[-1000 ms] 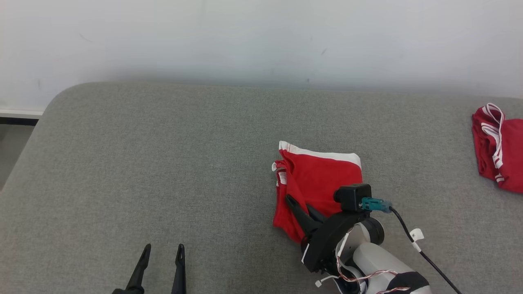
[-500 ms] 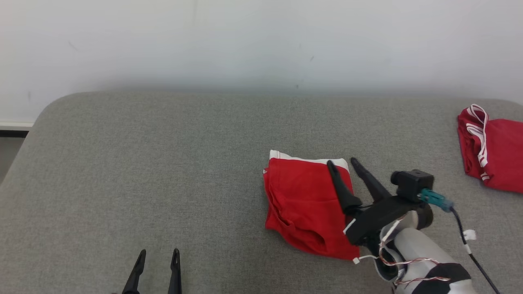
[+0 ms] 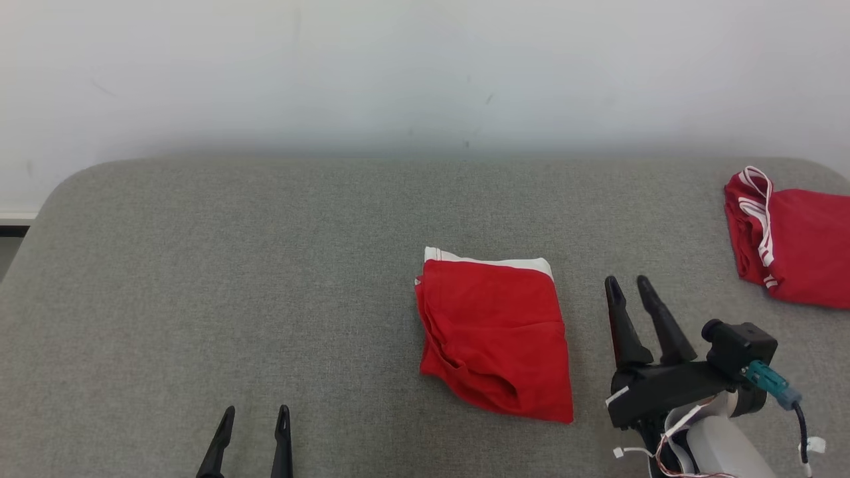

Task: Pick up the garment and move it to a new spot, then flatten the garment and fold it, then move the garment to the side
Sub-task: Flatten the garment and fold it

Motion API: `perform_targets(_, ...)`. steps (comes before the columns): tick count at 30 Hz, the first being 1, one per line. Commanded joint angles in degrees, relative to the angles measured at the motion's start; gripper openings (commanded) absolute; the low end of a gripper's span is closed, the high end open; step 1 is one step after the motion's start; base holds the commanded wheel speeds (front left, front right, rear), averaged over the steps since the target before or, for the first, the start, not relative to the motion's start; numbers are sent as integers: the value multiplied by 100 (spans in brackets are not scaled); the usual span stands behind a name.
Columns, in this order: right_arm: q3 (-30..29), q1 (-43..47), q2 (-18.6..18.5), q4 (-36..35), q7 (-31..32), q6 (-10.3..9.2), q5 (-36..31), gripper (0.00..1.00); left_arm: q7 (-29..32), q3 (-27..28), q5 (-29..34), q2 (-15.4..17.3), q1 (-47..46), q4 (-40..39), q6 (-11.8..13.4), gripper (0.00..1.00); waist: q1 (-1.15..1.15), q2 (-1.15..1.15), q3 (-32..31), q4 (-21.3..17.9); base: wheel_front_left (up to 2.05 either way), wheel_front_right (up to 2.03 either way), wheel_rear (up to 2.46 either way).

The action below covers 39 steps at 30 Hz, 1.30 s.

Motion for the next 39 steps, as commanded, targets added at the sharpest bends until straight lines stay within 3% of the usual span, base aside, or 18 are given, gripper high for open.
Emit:
perform_targets(1,-11,103,67,17,0,-15,-111,0,-17,-3,65,-6,12,-23,9,100,0,0,15,19,0,0,0)
perform_targets(23,667,-773,665,1910,-1,-15,-857,0,-17,-133,-4,-6,-370,28,-8,100,0,0,504,738,0,0,0)
perform_targets(32,1160,-852,801,2047,0,-15,-711,0,-17,-166,-58,-7,-407,19,32,100,0,0,601,847,0,0,0)
perform_targets(39,1966,-793,803,1791,0,-15,-194,0,-17,-226,-96,-6,-487,41,38,100,0,0,638,862,0,0,0)
